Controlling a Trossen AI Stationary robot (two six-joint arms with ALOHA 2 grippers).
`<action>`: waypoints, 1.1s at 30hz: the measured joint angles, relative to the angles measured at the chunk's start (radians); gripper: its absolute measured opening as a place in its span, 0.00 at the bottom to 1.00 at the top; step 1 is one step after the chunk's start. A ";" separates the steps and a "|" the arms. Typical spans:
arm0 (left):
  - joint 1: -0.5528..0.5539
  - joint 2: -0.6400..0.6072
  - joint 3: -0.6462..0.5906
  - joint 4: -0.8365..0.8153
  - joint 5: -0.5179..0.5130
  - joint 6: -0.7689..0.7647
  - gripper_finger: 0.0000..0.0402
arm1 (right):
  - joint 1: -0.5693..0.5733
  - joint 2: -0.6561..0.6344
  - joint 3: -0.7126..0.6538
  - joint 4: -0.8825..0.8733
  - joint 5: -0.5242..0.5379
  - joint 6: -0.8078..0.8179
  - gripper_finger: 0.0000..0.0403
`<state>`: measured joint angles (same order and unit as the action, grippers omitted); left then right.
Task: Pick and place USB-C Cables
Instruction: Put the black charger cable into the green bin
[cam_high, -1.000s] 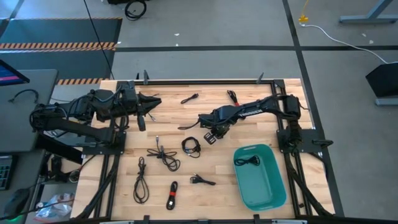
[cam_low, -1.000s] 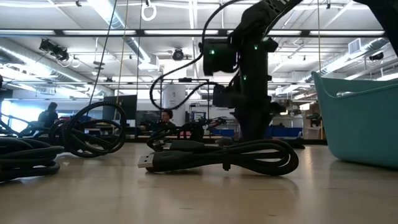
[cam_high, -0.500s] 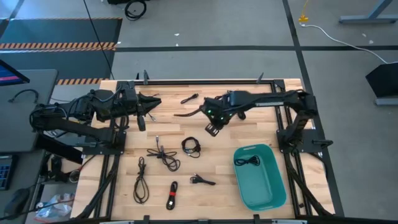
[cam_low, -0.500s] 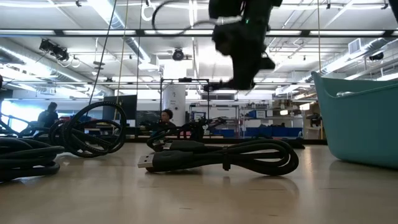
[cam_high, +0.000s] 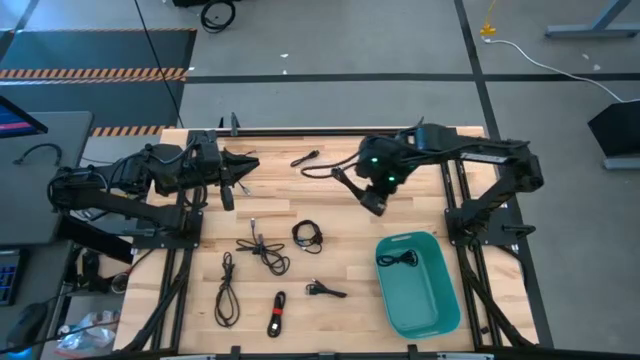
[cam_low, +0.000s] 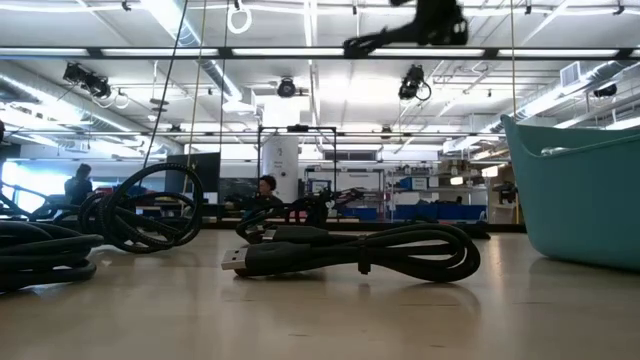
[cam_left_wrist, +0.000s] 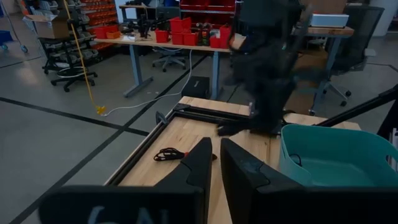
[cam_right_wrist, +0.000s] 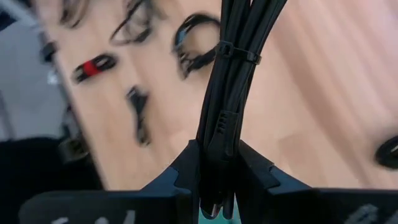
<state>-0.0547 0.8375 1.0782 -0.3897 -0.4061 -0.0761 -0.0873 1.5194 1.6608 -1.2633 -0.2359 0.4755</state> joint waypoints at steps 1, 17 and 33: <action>0.000 0.000 0.000 0.000 0.000 0.000 0.10 | 0.008 -0.016 0.000 -0.018 -0.014 0.001 0.17; 0.000 0.000 0.000 0.000 0.000 0.000 0.10 | 0.282 -0.128 0.000 -0.215 -0.097 0.334 0.17; 0.000 0.000 0.000 -0.005 0.000 0.000 0.10 | 0.675 -0.003 0.000 -0.288 -0.128 0.681 0.17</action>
<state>-0.0544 0.8375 1.0779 -0.3950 -0.4061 -0.0761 0.5882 1.5164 1.6604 -1.5518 -0.3638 1.1564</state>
